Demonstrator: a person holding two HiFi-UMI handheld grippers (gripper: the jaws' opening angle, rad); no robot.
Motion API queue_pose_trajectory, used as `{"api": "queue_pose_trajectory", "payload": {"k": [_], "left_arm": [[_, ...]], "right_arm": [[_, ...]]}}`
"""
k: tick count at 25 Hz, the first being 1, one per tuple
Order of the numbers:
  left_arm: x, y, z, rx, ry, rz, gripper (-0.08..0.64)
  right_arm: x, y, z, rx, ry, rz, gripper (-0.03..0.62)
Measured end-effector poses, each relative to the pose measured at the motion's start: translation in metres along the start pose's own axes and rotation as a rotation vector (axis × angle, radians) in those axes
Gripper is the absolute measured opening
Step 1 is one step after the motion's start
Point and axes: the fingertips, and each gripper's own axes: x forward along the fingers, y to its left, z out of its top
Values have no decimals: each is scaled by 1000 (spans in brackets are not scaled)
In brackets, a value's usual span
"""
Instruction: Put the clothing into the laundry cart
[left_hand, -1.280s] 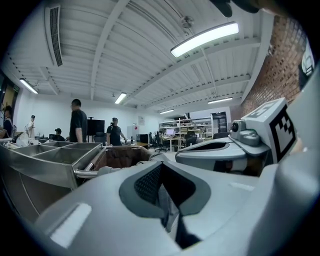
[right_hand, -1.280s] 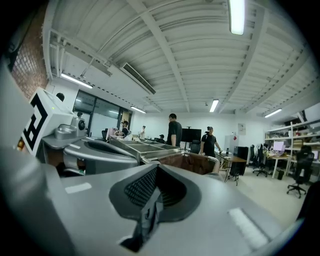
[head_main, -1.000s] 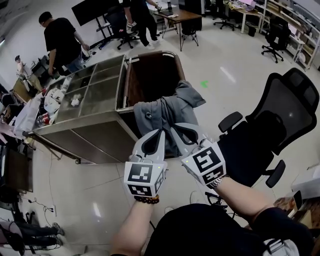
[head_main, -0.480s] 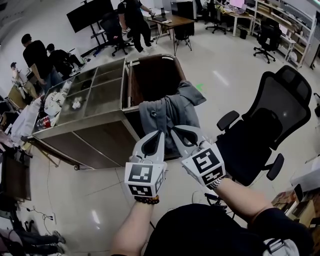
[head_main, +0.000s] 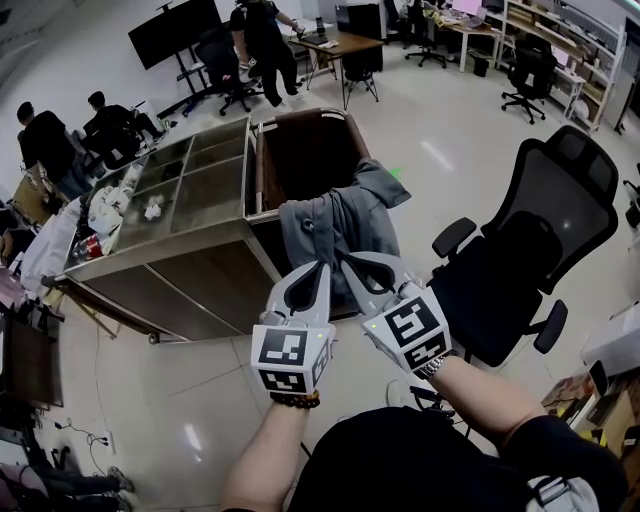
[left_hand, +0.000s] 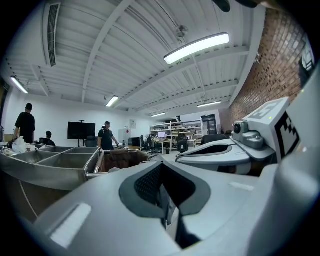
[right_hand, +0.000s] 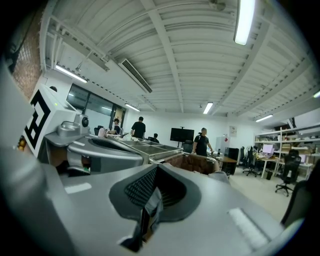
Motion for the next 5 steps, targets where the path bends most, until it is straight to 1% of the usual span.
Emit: {"api": "queue_pose_trajectory", "payload": {"k": [5], "left_arm": [[-7, -4, -3, 3, 0, -4, 3]], "right_arm": [[-6, 5, -2, 0, -1, -8, 0]]}}
